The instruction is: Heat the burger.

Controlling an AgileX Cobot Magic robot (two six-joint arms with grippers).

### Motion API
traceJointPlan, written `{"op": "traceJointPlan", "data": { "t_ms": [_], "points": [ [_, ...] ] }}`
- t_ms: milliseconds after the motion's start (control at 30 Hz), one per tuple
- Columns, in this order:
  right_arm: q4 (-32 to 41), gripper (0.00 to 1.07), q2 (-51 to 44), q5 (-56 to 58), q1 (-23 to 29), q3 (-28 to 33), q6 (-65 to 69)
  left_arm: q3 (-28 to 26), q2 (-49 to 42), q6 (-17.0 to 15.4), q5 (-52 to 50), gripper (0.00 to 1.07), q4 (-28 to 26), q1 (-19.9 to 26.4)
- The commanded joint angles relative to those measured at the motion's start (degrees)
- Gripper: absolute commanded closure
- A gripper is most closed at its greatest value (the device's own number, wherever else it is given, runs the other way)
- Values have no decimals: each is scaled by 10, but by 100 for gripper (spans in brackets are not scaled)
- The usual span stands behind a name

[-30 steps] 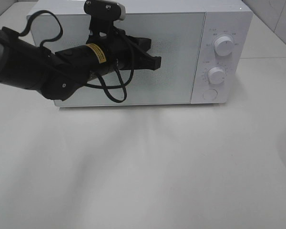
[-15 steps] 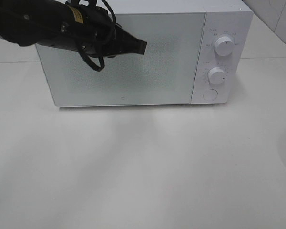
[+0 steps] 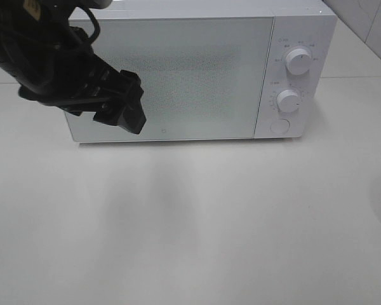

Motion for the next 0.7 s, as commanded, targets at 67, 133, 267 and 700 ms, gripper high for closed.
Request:
{"op": "traceJointPlan", "data": {
  "t_ms": [67, 133, 267, 700],
  "points": [
    [2, 10, -18, -2, -2, 1, -2, -3, -22, -24, 83, 5, 31, 56],
    [2, 10, -18, -2, -2, 1, -2, -3, -22, -20, 96, 6, 33, 73],
    [2, 10, -18, -2, -2, 1, -2, -3, -22, -7, 133, 6, 36, 127],
    [2, 11, -18, -2, -2, 1, -2, 46, -56, 64, 170, 6, 48, 356]
  ]
}}
